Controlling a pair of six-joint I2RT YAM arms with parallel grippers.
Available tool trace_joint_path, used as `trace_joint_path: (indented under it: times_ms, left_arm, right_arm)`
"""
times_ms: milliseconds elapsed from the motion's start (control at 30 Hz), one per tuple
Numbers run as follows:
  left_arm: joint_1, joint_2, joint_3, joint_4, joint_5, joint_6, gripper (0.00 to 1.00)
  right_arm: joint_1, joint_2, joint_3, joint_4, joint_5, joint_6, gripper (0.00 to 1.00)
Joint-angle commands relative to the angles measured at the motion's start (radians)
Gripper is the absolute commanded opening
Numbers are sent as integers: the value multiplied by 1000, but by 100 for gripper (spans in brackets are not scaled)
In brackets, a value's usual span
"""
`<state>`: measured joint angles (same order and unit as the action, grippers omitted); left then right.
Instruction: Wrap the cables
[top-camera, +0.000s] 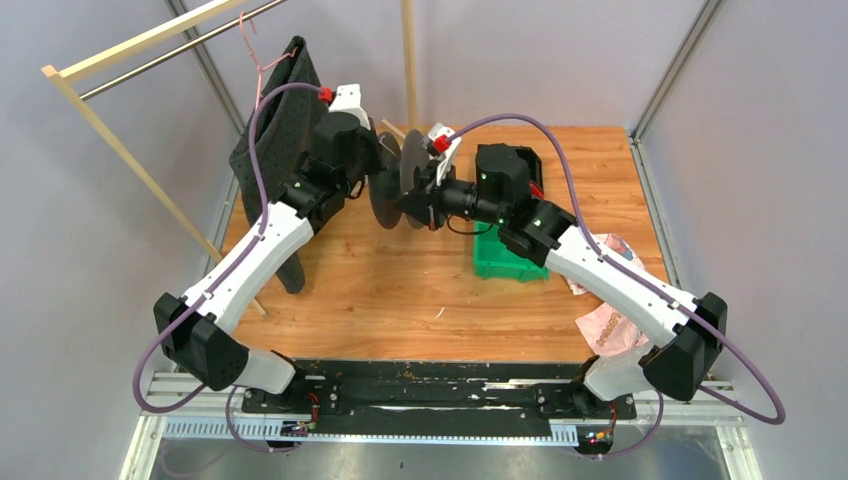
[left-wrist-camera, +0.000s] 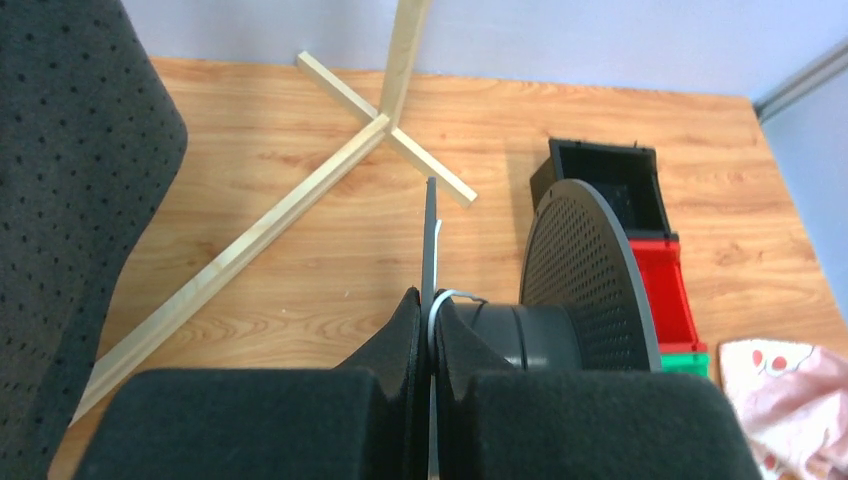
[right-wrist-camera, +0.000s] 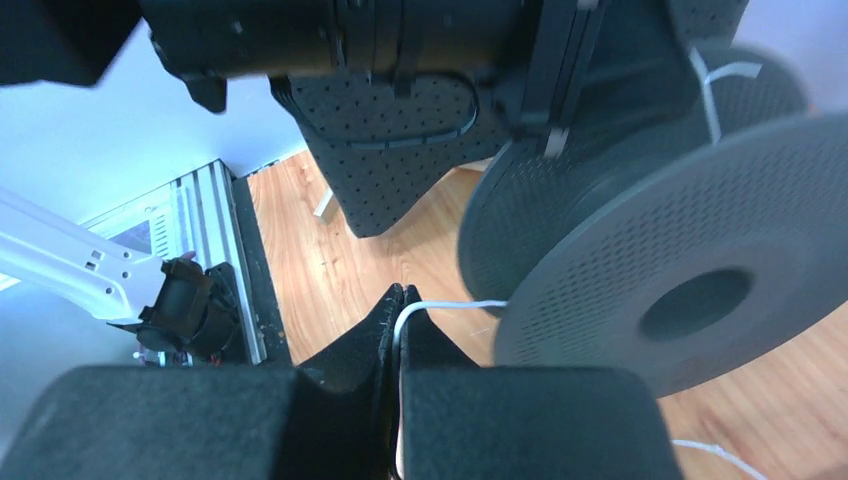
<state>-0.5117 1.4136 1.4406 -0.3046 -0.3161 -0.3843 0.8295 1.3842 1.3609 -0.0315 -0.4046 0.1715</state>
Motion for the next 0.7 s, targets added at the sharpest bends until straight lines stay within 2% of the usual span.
trace_joint_path:
  times_ms: [0,300,500,600,667]
  left_arm:
    - [6,-49,-41,84,82,98,0]
    - [6,-130,-119,68,367,222,0]
    - [6,-162,-81,-13,462,287,0]
    - [7,-183,-48,-44,482,313,0]
    - [7,-188,-16,-66,496,326,0]
  right_arm:
    - [-19,-15,69,23,-16,-70,2]
    - [-120,18,136,63,39,-95,6]
    - [-187,30,114,59,131,-118,5]
    - [-233,37,71,46,174,-120,9]
    - [-258,40,41,36,183,-118,17]
